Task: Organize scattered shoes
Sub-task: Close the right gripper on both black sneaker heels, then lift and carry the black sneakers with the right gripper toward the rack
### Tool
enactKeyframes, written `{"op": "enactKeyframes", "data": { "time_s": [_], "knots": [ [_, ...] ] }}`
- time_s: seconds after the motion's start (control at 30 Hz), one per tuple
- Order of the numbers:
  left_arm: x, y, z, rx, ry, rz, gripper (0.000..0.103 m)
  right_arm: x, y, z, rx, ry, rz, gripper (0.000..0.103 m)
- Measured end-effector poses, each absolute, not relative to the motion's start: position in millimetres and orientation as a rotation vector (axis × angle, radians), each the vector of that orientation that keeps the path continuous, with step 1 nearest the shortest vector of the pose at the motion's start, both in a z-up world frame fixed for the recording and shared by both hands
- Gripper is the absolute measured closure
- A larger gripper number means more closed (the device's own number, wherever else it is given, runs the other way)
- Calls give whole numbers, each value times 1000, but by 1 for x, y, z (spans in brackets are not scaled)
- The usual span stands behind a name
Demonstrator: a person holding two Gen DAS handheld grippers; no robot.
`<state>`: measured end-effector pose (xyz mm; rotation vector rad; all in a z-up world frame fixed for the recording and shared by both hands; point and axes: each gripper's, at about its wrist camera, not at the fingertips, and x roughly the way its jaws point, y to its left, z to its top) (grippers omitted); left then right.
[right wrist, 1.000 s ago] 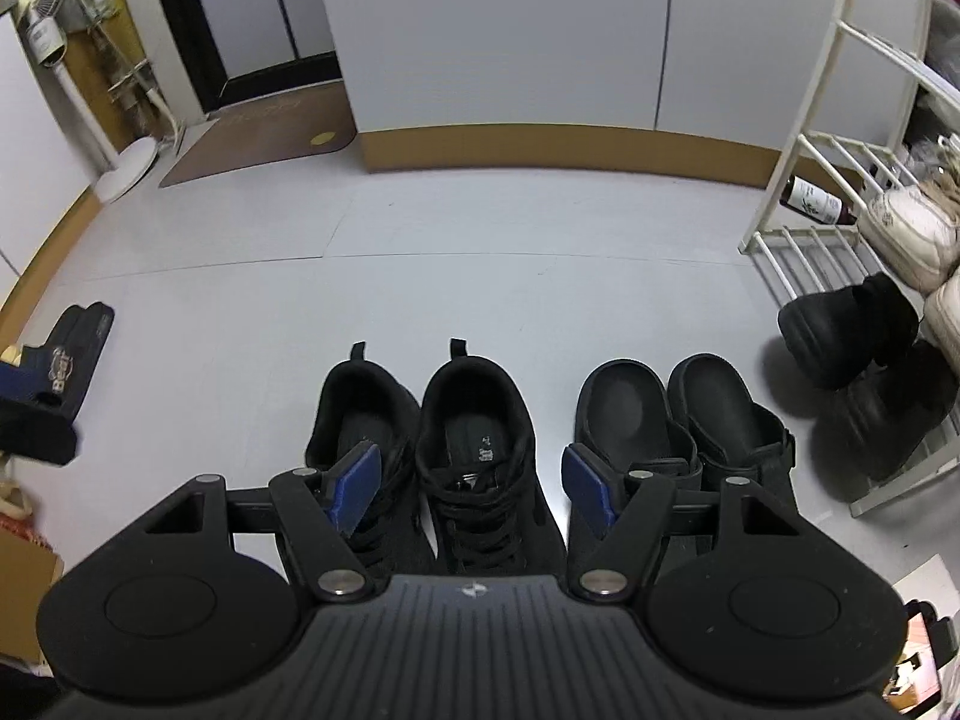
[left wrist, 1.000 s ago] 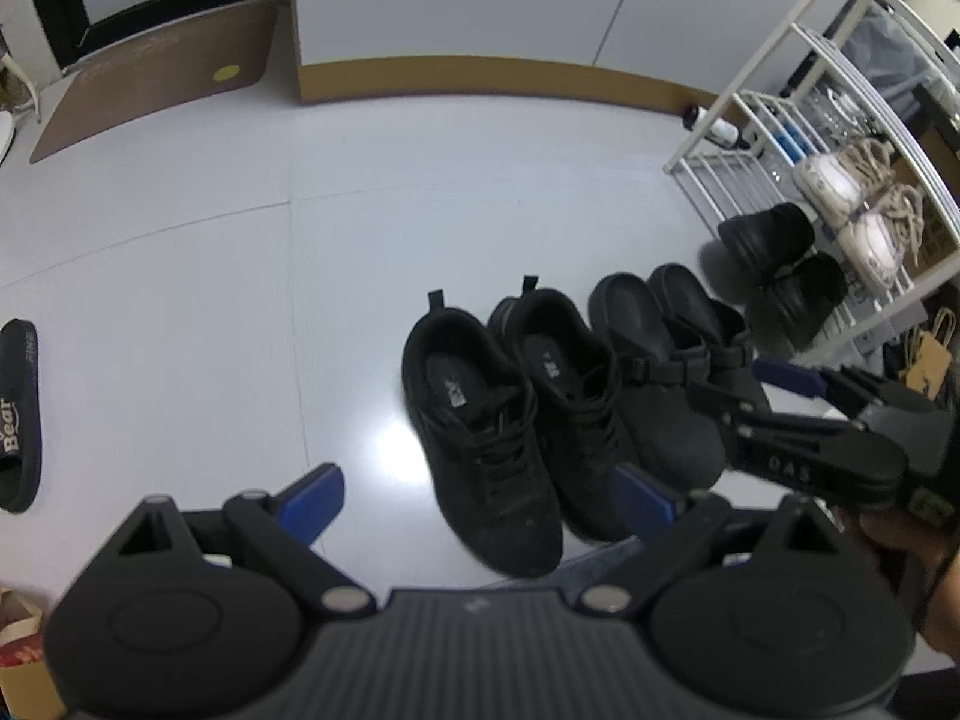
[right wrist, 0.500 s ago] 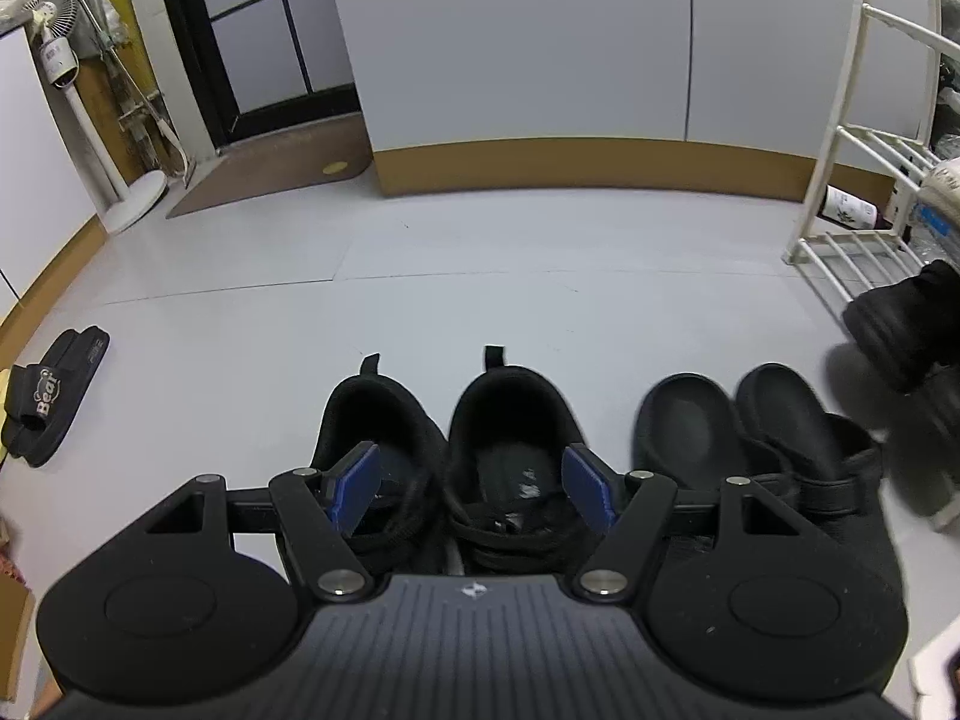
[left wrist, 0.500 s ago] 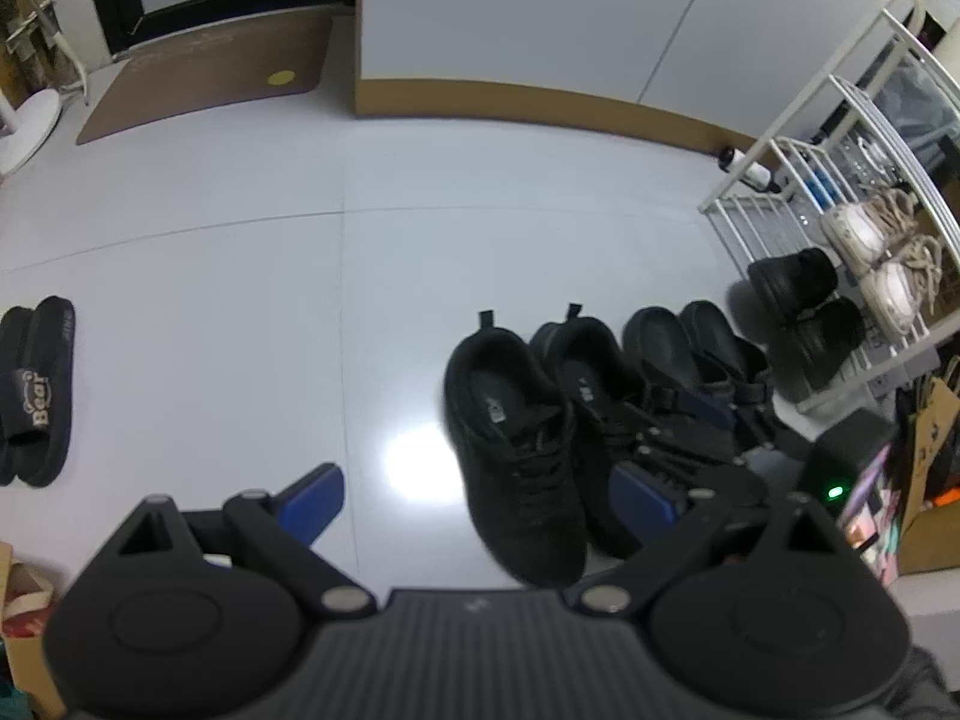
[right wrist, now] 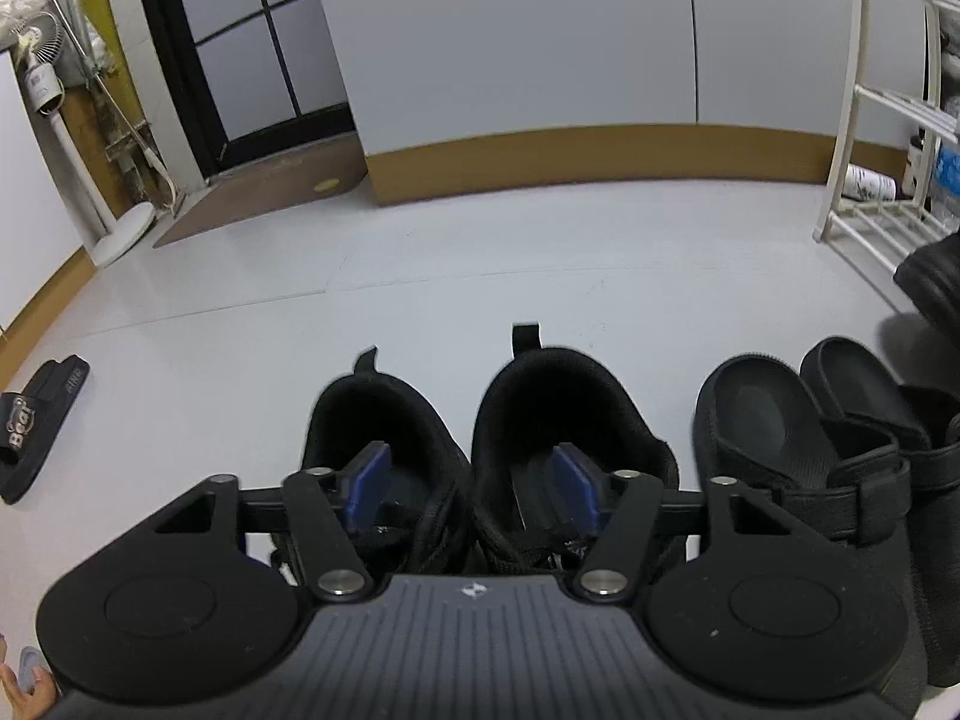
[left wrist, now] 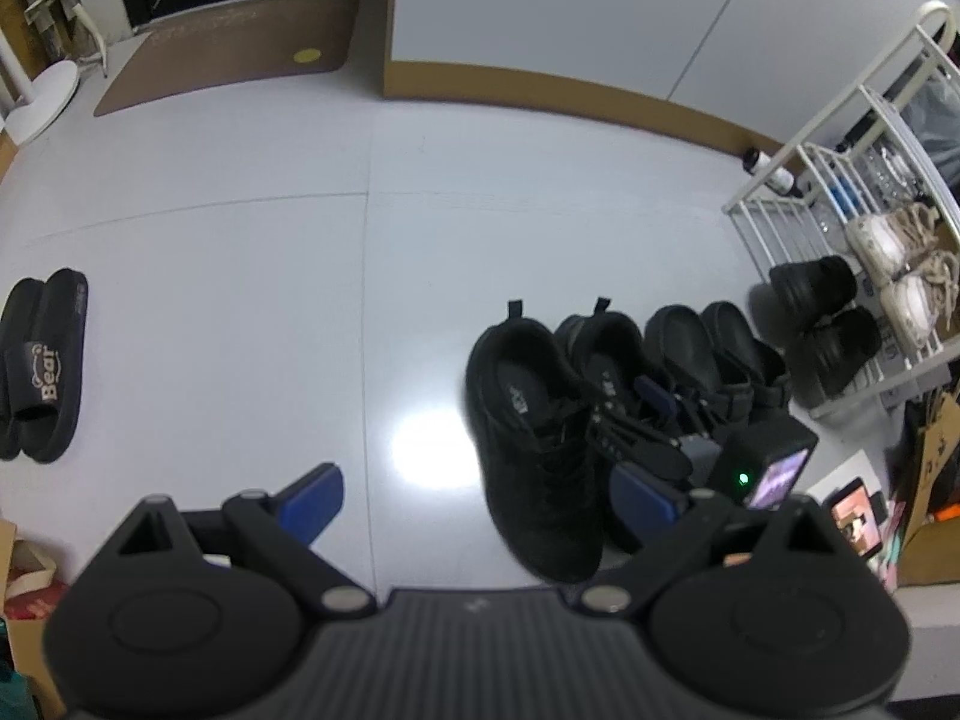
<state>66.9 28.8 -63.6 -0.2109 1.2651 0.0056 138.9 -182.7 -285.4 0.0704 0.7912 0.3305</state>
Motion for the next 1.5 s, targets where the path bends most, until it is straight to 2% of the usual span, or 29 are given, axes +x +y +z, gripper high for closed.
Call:
{"op": "enactKeyframes", "data": {
  "time_s": [0.47, 0.57, 0.73, 0.97, 1.03, 1.13, 1.33, 1.5],
  "knots": [
    [81, 5, -79, -175, 1312, -19, 6, 127, -167, -308, 16, 795, 298, 50],
    [82, 8, -86, -171, 1332, -4, 6, 123, -155, -319, -126, 776, 343, 50],
    [86, 19, -94, -173, 1357, 32, 6, 123, -166, -321, -70, 771, 375, 58],
    [90, 21, -99, -184, 1376, 34, 6, 123, -165, -331, -114, 757, 408, 58],
    [90, 19, -98, -186, 1377, 24, 6, 121, -168, -332, -98, 736, 413, 69],
    [89, 17, -98, -186, 1380, 17, 6, 115, -168, -334, -87, 696, 390, 76],
    [89, 16, -93, -204, 1367, 13, 6, 106, -166, -333, -90, 654, 381, 82],
    [89, 13, -90, -208, 1359, -1, 6, 100, -161, -329, -75, 644, 372, 83]
  ]
}}
